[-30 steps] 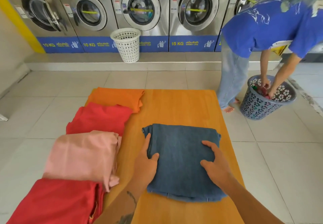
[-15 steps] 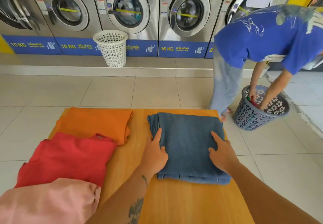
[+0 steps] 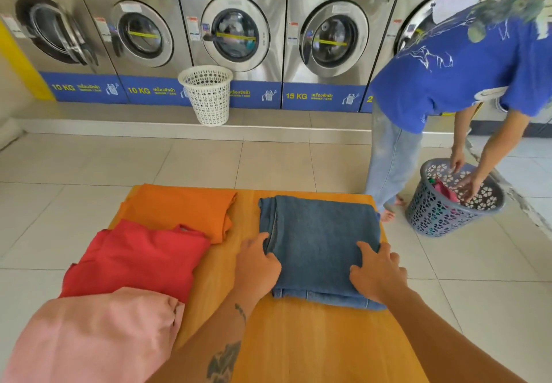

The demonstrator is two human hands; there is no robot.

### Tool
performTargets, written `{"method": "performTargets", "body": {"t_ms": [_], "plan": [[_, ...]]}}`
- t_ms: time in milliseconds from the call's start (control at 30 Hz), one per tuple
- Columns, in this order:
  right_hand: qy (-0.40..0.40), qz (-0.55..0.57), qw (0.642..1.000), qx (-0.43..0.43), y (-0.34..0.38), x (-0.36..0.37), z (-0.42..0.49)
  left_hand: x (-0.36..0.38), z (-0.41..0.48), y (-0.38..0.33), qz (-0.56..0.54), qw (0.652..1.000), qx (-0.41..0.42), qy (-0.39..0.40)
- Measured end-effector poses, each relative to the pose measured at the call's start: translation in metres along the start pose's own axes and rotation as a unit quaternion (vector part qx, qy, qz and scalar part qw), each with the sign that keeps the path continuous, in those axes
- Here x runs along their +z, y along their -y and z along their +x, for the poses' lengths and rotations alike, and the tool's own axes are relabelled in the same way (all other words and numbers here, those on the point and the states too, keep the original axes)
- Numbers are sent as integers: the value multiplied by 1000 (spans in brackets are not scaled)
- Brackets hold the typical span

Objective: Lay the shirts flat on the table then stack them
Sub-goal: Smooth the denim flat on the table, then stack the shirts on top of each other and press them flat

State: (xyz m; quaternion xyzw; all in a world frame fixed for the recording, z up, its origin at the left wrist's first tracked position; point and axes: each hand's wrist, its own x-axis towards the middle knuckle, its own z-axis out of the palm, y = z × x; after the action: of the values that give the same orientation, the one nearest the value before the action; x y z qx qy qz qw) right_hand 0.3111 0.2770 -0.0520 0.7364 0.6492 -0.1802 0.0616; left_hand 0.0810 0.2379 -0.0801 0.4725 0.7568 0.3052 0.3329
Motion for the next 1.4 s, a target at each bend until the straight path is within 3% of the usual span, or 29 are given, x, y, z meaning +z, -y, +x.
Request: {"method": "performTargets", "body": {"t_ms": [167,267,400,633,933,1067,1167,1300,1400], "plan": [[15,93,992,-89,-2,1,-51,-44,-51,11,-49,997,0,-58],[69,212,958,-178,5,0,-77,-71,-93,14,-133,984,-21,-119],[74,273,929,-240,35,-1,-106,-111,-144,17,-201,967,-27,-151],[153,375,889,-216,107,-1,-136,-203,-151,48,-241,955,-37,-167],[200,531,821,-63,219,46,-129,-279,-54,150,-219,961,7,-167],[169,543,822,-37,265,67,-124,-289,-11,187,-140,981,23,-133],[144,538,829,-51,285,82,-120,-286,13,207,-43,996,46,-60],[100,516,848,-70,302,97,-109,-282,31,218,45,999,10,12],[123,495,857,-71,312,102,-102,-283,37,218,58,996,-1,62]]}}
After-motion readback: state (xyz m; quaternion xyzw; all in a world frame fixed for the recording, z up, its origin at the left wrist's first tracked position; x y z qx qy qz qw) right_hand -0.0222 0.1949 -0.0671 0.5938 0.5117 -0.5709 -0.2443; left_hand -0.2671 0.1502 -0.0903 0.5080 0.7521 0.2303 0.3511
